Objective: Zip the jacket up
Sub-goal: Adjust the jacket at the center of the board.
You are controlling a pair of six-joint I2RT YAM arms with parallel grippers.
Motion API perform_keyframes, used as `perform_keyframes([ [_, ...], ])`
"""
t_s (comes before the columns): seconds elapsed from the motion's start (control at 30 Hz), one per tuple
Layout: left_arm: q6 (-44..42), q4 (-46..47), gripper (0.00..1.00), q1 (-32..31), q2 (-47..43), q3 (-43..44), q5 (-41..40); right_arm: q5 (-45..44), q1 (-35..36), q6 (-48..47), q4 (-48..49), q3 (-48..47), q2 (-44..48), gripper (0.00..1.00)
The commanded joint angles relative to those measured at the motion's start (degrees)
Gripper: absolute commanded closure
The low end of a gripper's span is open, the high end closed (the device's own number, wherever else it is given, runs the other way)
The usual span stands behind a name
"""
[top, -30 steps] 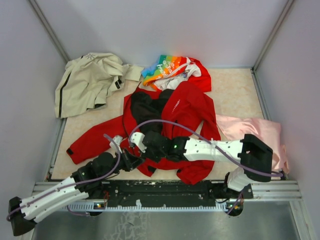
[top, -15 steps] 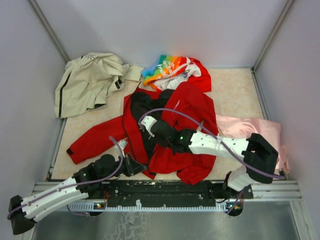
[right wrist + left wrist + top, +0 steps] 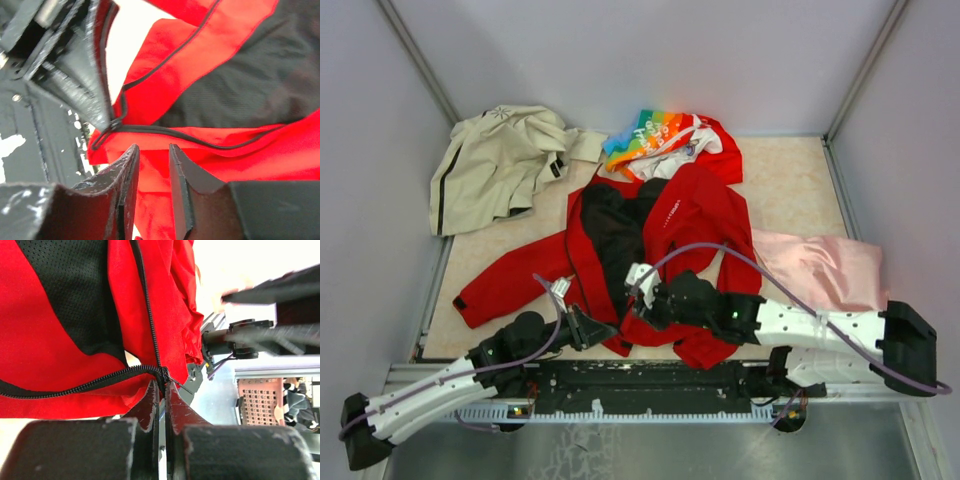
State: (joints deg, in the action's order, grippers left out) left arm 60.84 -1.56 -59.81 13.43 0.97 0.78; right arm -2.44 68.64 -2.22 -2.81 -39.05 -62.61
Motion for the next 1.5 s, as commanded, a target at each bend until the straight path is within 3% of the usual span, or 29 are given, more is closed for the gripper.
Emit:
perform_keyframes([
  [0.0, 4.06, 4.16, 1.0, -0.21, -1.46, -2.64, -0.98, 3.97, 3.4, -3.55, 13.93, 5.74, 3.2, 0.67],
  [0.27, 6.58, 5.83, 1.0, -0.22, -1.92, -3.56, -0.86, 5.69, 5.89, -6.13, 28.79, 13.81, 3.34, 0.6],
  [0.83, 6.93, 6.23, 1.0, -0.22, -1.92, -3.79, -1.02, 4.46, 8.36, -7.54, 35.22, 15.4, -0.25, 0.57],
  [1.13, 7.11, 6.56, 1.0, -0.22, -1.94, -4.0, -0.8, 1.27, 8.35, -8.32, 36.97, 16.16, -3.08, 0.68],
  [1.47, 7.28, 6.82, 1.0, -0.22, -1.92, -4.29, -0.27, -1.44, 8.35, -7.89, 39.45, 17.96, -0.53, 0.87],
])
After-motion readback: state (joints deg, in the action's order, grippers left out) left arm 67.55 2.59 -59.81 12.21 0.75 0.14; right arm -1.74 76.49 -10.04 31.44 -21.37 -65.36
